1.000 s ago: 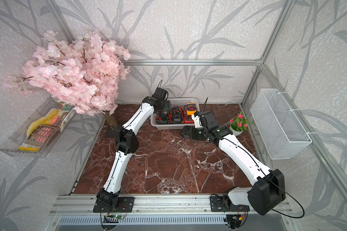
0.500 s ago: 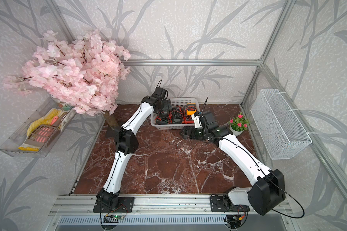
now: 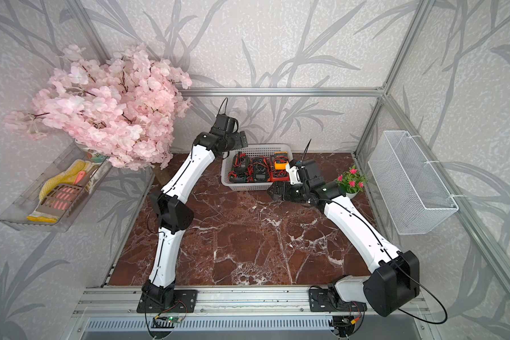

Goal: Put the multimeter into the basket
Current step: Reset both arms

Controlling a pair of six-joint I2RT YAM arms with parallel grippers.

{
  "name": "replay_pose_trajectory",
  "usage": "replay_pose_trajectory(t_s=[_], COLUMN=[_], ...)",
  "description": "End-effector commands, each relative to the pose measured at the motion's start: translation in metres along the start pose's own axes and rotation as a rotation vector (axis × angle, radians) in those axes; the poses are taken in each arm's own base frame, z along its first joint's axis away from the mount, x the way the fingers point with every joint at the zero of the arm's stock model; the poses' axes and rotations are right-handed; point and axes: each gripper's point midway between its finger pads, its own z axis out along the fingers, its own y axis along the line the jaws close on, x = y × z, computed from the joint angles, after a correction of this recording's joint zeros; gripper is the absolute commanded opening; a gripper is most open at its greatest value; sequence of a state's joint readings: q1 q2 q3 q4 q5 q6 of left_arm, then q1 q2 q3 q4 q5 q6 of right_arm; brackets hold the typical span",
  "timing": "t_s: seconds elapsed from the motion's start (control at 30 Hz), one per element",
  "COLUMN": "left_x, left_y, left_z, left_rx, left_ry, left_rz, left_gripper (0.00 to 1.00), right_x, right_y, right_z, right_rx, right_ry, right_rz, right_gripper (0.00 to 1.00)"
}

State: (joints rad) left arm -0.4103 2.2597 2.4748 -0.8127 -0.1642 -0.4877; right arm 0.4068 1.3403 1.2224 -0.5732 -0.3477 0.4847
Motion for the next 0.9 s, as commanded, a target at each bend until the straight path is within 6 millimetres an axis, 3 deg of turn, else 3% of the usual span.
replay_pose_trajectory(t_s=[0.0,0.33,0.87], left_x=[-0.016,-0.019,0.026], left_y=[-0.002,0.004,0.065], left_z=[-0.026,-0.083,-0.152], left_rx=[0.02,0.073,0.024], left_ry=[-0.062,-0.198,-0.437], left_rz=[0.015,0.039,0.107], left_gripper=[1.0,1.0,1.0], right_x=[-0.017,-0.046,-0.077], right_y=[0.003,-0.004,-0.031], right_z=[-0.012,-0.023,-0.042], right_rx=[0.005,0.017,0.127], right_ry=[-0.049,-0.121,-0.277], right_rz=[-0.025,-0.032,-0.096], right_gripper=[0.99,0.99,0.99])
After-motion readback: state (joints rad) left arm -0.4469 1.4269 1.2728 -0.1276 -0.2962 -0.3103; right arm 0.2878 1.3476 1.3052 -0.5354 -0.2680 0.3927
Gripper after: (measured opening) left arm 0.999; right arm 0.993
